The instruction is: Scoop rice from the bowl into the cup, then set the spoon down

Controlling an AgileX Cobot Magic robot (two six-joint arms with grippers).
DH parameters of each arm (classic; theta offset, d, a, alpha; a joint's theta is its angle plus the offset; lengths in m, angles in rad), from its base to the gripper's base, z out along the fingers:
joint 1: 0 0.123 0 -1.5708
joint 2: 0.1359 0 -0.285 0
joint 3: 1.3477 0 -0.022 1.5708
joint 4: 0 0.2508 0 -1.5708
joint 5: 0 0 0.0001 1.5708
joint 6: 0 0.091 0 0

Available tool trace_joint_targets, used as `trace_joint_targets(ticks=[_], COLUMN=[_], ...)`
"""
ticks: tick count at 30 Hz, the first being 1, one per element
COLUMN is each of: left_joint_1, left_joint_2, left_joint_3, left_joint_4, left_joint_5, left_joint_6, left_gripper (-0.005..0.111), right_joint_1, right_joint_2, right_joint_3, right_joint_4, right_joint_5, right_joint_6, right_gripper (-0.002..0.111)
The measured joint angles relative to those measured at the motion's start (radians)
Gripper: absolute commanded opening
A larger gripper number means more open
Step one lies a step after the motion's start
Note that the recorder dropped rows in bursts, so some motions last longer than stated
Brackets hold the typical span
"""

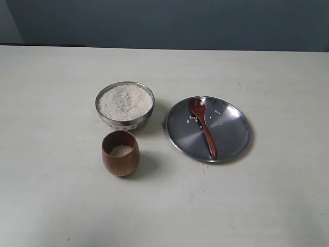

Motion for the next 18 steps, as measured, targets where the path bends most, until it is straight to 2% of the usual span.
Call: trace_joint_targets(ticks=[9, 18], left_joint_1=[0.0, 0.0], left_joint_2=[0.0, 0.0], left_joint_3=[0.0, 0.0], left_joint_4=[-0.002, -0.004], left_joint_5=[0.008, 0.02], left_joint_6=[-0.013, -0.2], left_gripper=[0.0, 0.0], right_joint_1=[0.0, 0.0], right_joint_2=[0.0, 0.0], right_joint_3=[0.0, 0.0], right_joint_4=[0.0, 0.0], right_joint_5=[0.0, 0.0], right_joint_6=[0.0, 0.0], right_gripper=[0.0, 0.0])
